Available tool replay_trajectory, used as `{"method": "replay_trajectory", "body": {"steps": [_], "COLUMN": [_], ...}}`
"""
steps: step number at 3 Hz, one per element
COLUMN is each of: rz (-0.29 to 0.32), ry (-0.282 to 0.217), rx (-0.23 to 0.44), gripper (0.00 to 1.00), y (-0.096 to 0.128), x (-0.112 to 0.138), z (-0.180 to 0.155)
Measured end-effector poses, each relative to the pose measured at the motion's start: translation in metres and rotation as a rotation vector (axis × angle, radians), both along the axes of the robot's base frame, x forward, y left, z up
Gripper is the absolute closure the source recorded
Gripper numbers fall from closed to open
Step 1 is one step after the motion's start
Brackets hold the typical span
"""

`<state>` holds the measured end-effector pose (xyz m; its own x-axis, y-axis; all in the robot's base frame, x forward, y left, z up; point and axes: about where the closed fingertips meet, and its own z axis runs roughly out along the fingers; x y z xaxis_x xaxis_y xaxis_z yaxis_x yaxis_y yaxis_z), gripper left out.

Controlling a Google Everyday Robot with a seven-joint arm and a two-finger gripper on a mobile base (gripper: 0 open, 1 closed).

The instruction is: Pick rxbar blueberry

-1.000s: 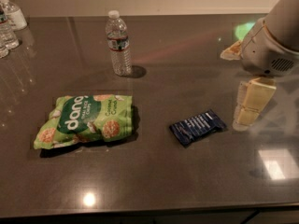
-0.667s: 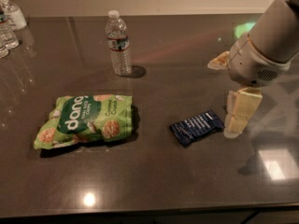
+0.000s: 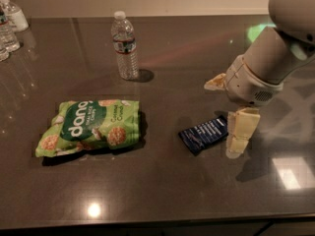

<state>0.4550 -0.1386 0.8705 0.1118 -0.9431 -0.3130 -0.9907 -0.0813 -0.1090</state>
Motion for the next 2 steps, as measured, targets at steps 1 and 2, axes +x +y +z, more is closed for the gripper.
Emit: {"method": "replay_trajectory", "body": {"steps": [1, 2], "rz": [0.025, 0.040], "ry": [0.029, 0.046], "rx": [0.011, 0.018], "gripper": [0.00, 0.00], "y": [0.007, 0.010], "x": [-0.001, -0.003], "z": [-0.015, -0.026]}}
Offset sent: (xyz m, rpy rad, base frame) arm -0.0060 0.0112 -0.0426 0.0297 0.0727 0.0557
